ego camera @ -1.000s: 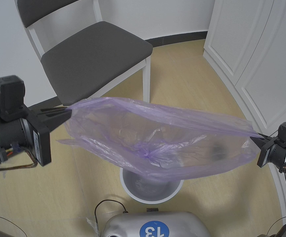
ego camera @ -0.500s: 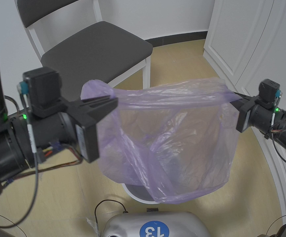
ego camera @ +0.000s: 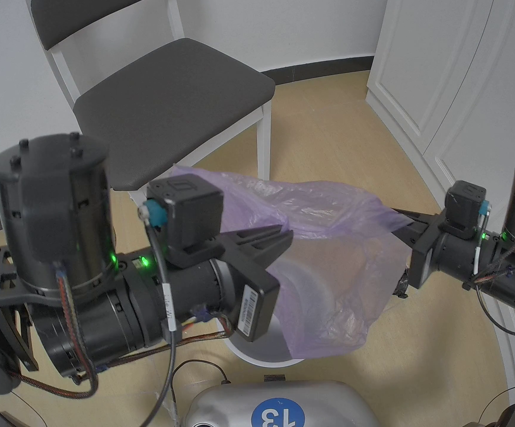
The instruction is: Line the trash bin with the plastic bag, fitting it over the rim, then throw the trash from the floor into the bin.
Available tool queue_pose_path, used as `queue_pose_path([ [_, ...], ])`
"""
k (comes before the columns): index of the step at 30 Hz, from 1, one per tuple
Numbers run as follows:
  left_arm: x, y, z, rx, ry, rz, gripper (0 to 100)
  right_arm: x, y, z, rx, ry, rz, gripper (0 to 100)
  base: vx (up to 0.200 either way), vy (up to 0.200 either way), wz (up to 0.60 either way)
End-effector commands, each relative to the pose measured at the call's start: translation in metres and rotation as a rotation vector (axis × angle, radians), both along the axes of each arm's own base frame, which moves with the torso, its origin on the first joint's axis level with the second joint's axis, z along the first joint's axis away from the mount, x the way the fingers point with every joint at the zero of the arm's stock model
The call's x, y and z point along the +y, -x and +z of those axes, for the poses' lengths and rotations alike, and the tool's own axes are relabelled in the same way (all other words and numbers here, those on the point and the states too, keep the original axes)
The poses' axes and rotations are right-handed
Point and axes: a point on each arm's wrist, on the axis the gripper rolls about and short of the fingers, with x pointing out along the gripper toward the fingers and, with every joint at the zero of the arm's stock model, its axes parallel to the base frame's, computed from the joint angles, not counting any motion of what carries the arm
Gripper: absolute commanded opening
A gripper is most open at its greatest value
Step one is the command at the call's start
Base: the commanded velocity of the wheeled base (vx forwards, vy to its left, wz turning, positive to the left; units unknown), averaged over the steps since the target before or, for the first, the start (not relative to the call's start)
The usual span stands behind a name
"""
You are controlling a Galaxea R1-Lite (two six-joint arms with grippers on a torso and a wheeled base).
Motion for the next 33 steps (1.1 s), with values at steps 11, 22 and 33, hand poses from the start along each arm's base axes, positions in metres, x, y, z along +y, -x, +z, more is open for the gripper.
queue_pose_path([
  [11, 0.066, -0.006, -0.021, 0.053, -0.007, 0.180, 0, -0.045, 0.011, -0.010, 0.021, 0.014, -0.170, 0, 0.000, 0.000, 0.00],
  [22, 0.116, 0.011, -0.064, 0.298, -0.309, 0.226, 0, -0.056, 0.029, -0.033, 0.091, 0.032, -0.206, 0, 0.000, 0.000, 0.00],
  [33, 0.118, 0.006, -0.061, 0.215, -0.411, 0.201, 0, -0.076, 0.061, -0.054, 0.142, 0.025, -0.267, 0, 0.000, 0.000, 0.00],
])
